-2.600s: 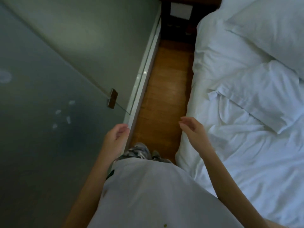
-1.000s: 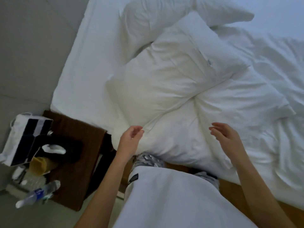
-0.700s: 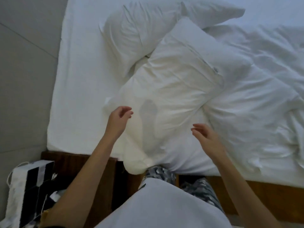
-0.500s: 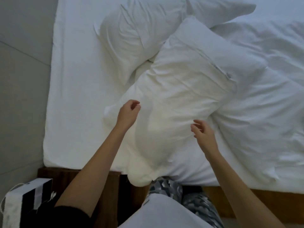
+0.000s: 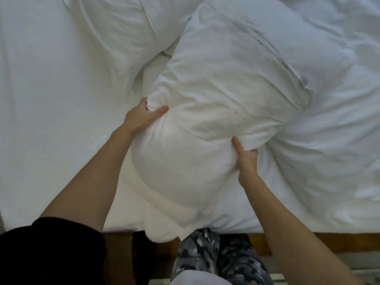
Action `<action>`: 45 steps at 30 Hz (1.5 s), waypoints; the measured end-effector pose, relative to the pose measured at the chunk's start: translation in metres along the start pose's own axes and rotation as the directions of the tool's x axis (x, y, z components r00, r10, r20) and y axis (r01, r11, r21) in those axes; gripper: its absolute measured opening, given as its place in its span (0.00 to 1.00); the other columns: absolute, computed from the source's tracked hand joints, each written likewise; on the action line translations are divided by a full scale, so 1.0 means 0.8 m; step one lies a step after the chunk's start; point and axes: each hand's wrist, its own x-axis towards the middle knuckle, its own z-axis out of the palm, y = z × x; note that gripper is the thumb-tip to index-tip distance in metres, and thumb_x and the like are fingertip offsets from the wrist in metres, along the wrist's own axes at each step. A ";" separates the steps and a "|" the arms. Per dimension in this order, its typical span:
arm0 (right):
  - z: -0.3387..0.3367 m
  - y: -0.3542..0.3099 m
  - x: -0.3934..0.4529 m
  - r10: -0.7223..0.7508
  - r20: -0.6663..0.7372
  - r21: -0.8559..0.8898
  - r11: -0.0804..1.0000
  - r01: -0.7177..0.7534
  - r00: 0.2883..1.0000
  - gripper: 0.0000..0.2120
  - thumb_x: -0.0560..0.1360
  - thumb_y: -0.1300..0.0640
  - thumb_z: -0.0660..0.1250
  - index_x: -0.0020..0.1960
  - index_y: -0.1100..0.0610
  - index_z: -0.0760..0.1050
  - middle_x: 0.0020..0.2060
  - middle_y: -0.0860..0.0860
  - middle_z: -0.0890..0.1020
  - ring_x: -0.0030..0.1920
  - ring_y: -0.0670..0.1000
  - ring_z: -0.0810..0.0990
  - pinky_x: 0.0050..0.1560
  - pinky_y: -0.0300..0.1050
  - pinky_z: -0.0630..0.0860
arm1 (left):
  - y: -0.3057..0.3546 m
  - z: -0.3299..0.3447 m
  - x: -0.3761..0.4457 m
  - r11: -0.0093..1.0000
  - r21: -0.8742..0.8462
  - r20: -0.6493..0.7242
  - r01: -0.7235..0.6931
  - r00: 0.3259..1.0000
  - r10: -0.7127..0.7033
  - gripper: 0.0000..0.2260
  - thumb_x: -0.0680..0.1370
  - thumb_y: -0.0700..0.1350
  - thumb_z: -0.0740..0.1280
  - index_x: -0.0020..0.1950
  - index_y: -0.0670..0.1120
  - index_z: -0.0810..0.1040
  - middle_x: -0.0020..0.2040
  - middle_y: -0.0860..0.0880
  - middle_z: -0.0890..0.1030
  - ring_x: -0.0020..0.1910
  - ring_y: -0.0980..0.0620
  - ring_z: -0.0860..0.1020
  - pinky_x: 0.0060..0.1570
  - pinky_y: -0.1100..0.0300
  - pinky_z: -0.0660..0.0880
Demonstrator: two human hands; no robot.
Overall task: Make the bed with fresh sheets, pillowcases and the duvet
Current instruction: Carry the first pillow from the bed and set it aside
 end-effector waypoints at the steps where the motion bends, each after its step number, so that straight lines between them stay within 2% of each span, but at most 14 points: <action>1: 0.002 -0.005 -0.002 0.014 -0.001 0.030 0.999 -0.014 1.000 0.42 0.66 0.45 0.76 0.72 0.55 0.60 0.64 0.48 0.73 0.62 0.50 0.74 0.63 0.45 0.70 | 0.006 0.000 -0.005 0.999 -0.051 0.014 -0.011 1.000 0.011 0.36 0.70 0.69 0.67 0.72 0.55 0.65 0.67 0.53 0.74 0.63 0.48 0.74 0.59 0.54 0.69; 5: -0.003 -0.023 -0.017 -0.045 0.015 0.127 0.991 0.043 0.999 0.30 0.67 0.49 0.77 0.65 0.53 0.69 0.55 0.45 0.79 0.53 0.45 0.78 0.54 0.41 0.73 | 0.027 -0.003 -0.039 0.951 -0.301 0.032 -0.073 0.996 0.086 0.29 0.70 0.61 0.72 0.68 0.55 0.70 0.59 0.56 0.78 0.56 0.54 0.77 0.54 0.58 0.72; 10: -0.039 -0.054 -0.045 -0.143 -0.015 0.212 0.967 0.143 0.990 0.18 0.67 0.57 0.77 0.55 0.53 0.76 0.51 0.47 0.82 0.49 0.45 0.82 0.54 0.46 0.78 | 0.047 -0.001 -0.101 0.896 -0.432 -0.033 -0.106 0.994 0.102 0.21 0.73 0.49 0.73 0.64 0.53 0.72 0.54 0.56 0.79 0.48 0.64 0.77 0.47 0.65 0.73; 14: -0.105 -0.089 -0.073 -0.225 -0.072 0.201 0.951 0.235 0.972 0.21 0.69 0.60 0.75 0.60 0.60 0.76 0.55 0.54 0.82 0.51 0.50 0.82 0.55 0.50 0.79 | 0.078 0.015 -0.166 0.864 -0.487 -0.073 -0.130 0.991 0.108 0.22 0.73 0.48 0.74 0.65 0.49 0.73 0.54 0.54 0.79 0.51 0.56 0.79 0.48 0.64 0.74; 18: -0.189 -0.115 -0.123 -0.342 -0.077 0.139 0.927 0.349 0.937 0.10 0.70 0.62 0.74 0.50 0.56 0.78 0.45 0.50 0.83 0.45 0.47 0.83 0.50 0.47 0.80 | 0.107 0.042 -0.254 0.821 -0.558 -0.072 -0.123 0.992 0.100 0.18 0.73 0.48 0.74 0.60 0.48 0.75 0.50 0.56 0.81 0.48 0.57 0.80 0.44 0.65 0.78; 22: -0.284 -0.109 -0.175 -0.390 -0.049 0.123 0.911 0.393 0.919 0.15 0.69 0.59 0.75 0.54 0.55 0.76 0.47 0.47 0.82 0.47 0.45 0.83 0.49 0.44 0.80 | 0.126 0.090 -0.351 0.781 -0.611 -0.062 -0.128 0.992 0.114 0.15 0.73 0.46 0.73 0.58 0.50 0.75 0.50 0.55 0.82 0.46 0.59 0.82 0.43 0.65 0.78; 28: -0.455 -0.049 -0.222 -0.420 -0.064 0.175 0.888 0.424 0.905 0.22 0.67 0.60 0.76 0.59 0.59 0.76 0.51 0.51 0.82 0.51 0.50 0.82 0.54 0.49 0.79 | 0.167 0.199 -0.487 0.678 -0.727 -0.041 -0.109 0.992 0.116 0.17 0.69 0.48 0.75 0.55 0.53 0.75 0.54 0.50 0.82 0.54 0.48 0.81 0.54 0.51 0.77; 29: -0.486 -0.039 -0.224 -0.418 -0.061 0.202 0.884 0.421 0.907 0.21 0.67 0.60 0.77 0.58 0.59 0.76 0.51 0.52 0.83 0.51 0.51 0.82 0.55 0.51 0.79 | 0.177 0.219 -0.504 0.674 -0.727 -0.059 -0.134 0.989 0.133 0.18 0.69 0.49 0.75 0.56 0.53 0.75 0.54 0.51 0.81 0.54 0.49 0.80 0.54 0.51 0.77; 32: -0.590 -0.016 -0.232 -0.426 -0.127 0.244 0.862 0.445 0.896 0.16 0.66 0.61 0.78 0.50 0.53 0.77 0.47 0.48 0.82 0.47 0.45 0.82 0.52 0.48 0.79 | 0.222 0.286 -0.558 0.698 -0.685 -0.081 -0.208 0.974 0.212 0.33 0.60 0.57 0.75 0.63 0.48 0.74 0.57 0.49 0.81 0.54 0.50 0.81 0.53 0.53 0.78; 34: -0.665 -0.002 -0.238 -0.418 -0.209 0.288 0.837 0.465 0.884 0.17 0.66 0.62 0.77 0.51 0.55 0.76 0.45 0.45 0.81 0.43 0.42 0.81 0.47 0.42 0.80 | 0.259 0.337 -0.589 0.722 -0.642 -0.090 -0.260 0.960 0.266 0.34 0.59 0.58 0.74 0.62 0.47 0.73 0.56 0.50 0.81 0.53 0.50 0.80 0.51 0.55 0.78; 36: -0.738 0.013 -0.241 -0.413 -0.265 0.319 0.815 0.483 0.871 0.19 0.66 0.63 0.77 0.54 0.57 0.75 0.44 0.44 0.80 0.42 0.41 0.80 0.43 0.37 0.80 | 0.299 0.390 -0.616 0.745 -0.588 -0.087 -0.314 0.941 0.328 0.29 0.64 0.53 0.74 0.62 0.47 0.70 0.54 0.51 0.79 0.53 0.50 0.79 0.49 0.57 0.77; 39: -0.841 0.035 -0.241 -0.385 -0.369 0.324 0.800 0.505 0.846 0.20 0.66 0.62 0.77 0.56 0.57 0.76 0.47 0.47 0.81 0.46 0.45 0.80 0.47 0.40 0.79 | 0.365 0.472 -0.653 0.775 -0.511 -0.036 -0.372 0.910 0.413 0.28 0.75 0.45 0.71 0.71 0.46 0.62 0.59 0.51 0.74 0.52 0.56 0.76 0.50 0.64 0.75; 42: -0.938 0.049 -0.240 -0.370 -0.454 0.299 0.794 0.530 0.811 0.22 0.66 0.58 0.78 0.56 0.55 0.73 0.50 0.46 0.79 0.49 0.47 0.78 0.49 0.39 0.75 | 0.425 0.545 -0.688 0.776 -0.387 0.061 -0.498 0.826 0.560 0.36 0.73 0.47 0.73 0.76 0.50 0.57 0.62 0.58 0.68 0.52 0.68 0.72 0.50 0.70 0.70; 45: -1.011 0.069 -0.236 -0.350 -0.536 0.274 0.789 0.550 0.768 0.27 0.67 0.56 0.77 0.63 0.55 0.70 0.52 0.44 0.75 0.54 0.47 0.74 0.53 0.40 0.68 | 0.471 0.609 -0.711 0.758 -0.271 0.187 -0.593 0.740 0.646 0.40 0.68 0.52 0.74 0.76 0.55 0.58 0.67 0.58 0.66 0.63 0.59 0.70 0.61 0.63 0.67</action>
